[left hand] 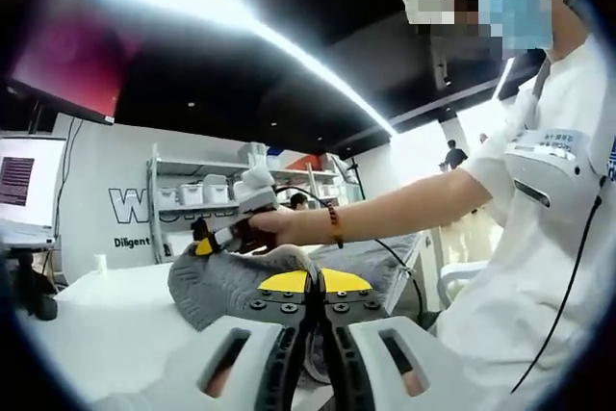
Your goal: Open the folded towel by lifting each exposed corner and separating the folded layers until the towel lies flat within the target outline without major curled edges
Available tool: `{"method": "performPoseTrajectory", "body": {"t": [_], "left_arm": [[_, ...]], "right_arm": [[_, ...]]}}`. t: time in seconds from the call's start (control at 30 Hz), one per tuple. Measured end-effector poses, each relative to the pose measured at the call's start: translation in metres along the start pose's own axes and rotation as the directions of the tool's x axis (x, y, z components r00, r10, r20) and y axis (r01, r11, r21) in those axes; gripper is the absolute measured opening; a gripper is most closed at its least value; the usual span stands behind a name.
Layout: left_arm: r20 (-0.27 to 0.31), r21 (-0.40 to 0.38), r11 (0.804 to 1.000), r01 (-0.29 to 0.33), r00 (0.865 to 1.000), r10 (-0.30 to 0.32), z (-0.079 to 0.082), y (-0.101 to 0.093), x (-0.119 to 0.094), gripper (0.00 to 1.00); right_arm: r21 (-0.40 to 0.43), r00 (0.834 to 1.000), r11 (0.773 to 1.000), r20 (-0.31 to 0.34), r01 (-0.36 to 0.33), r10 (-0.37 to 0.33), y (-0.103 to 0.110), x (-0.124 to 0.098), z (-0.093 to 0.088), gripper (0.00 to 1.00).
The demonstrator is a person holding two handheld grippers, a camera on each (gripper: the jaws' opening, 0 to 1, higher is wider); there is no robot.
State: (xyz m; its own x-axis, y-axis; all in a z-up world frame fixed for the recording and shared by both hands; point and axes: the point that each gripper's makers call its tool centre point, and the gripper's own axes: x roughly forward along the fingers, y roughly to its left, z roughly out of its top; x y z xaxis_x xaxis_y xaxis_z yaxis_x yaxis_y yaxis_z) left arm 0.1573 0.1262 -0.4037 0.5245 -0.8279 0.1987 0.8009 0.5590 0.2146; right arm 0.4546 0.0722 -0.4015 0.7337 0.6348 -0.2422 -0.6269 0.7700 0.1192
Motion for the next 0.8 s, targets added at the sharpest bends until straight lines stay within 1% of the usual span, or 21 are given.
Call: {"method": "performPoseTrajectory", "body": {"t": [0.1, 0.13, 0.23, 0.33, 0.47, 0.8], "left_arm": [[-0.006, 0.006, 1.0, 0.001, 1.0, -0.001, -0.002, 0.0, 0.0, 0.01], [-0.015, 0.029, 0.999, 0.015, 1.0, -0.015, -0.005, -0.003, -0.001, 0.01], [-0.022, 0.052, 0.999, 0.013, 1.0, -0.012, -0.006, -0.003, -0.002, 0.01], [-0.014, 0.039, 0.999, 0.009, 1.0, -0.009, -0.006, 0.0, -0.005, 0.01], [-0.016, 0.05, 0.999, 0.002, 1.0, -0.001, -0.007, 0.001, -0.008, 0.01], [-0.018, 0.044, 0.998, -0.034, 0.999, 0.035, -0.011, 0.011, -0.023, 0.01]], "right_arm": [[0.001, 1.0, 1.0, -0.001, -0.001, 0.001, 0.002, 0.002, -0.001, 0.0], [0.001, 1.0, 1.0, -0.005, -0.006, 0.006, 0.004, 0.004, -0.003, 0.0], [-0.007, 1.0, 1.0, -0.014, -0.008, 0.007, 0.006, 0.006, -0.006, 0.0], [0.004, 1.0, 1.0, -0.018, -0.012, 0.012, 0.008, 0.007, -0.007, 0.0], [0.005, 1.0, 1.0, -0.024, -0.019, 0.019, 0.011, 0.01, -0.008, 0.0], [0.032, 0.999, 0.999, -0.03, -0.044, 0.045, 0.021, 0.017, -0.017, 0.0]]}}
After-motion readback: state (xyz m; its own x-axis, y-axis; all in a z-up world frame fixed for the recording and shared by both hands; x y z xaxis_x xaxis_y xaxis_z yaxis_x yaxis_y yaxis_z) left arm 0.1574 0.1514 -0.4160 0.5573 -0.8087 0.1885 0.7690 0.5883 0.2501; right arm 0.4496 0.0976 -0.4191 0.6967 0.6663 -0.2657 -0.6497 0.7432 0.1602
